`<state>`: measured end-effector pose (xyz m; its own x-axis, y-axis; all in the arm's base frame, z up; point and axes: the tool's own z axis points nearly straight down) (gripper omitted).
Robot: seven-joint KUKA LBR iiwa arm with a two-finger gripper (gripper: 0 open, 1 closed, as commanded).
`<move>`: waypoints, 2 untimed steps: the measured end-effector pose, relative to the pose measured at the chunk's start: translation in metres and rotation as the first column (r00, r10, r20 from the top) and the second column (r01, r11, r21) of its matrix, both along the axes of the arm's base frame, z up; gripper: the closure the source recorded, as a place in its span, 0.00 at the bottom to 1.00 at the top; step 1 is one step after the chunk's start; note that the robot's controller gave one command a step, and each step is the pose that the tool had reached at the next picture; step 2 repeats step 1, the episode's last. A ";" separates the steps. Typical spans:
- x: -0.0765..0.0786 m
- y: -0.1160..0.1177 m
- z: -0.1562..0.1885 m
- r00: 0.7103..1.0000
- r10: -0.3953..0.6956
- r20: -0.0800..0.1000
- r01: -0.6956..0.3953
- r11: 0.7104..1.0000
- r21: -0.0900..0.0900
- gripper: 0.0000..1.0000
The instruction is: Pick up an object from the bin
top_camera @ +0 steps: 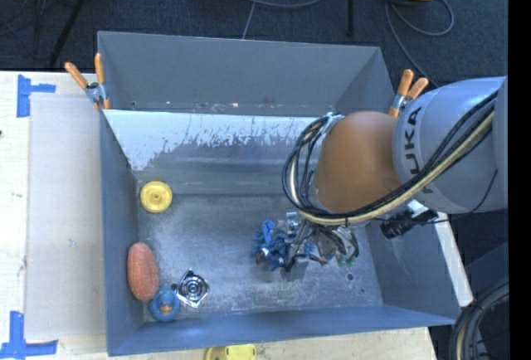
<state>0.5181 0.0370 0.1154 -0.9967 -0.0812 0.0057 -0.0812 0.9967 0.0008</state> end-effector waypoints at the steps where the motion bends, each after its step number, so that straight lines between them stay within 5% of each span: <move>1: 0.012 -0.002 0.095 1.000 -0.015 0.005 0.015 1.000 0.000 1.00; 2: 0.012 -0.002 0.095 1.000 -0.015 0.005 0.015 1.000 0.000 1.00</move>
Offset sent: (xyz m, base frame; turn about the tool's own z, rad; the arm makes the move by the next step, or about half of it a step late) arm 0.0000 0.0000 0.0000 0.0000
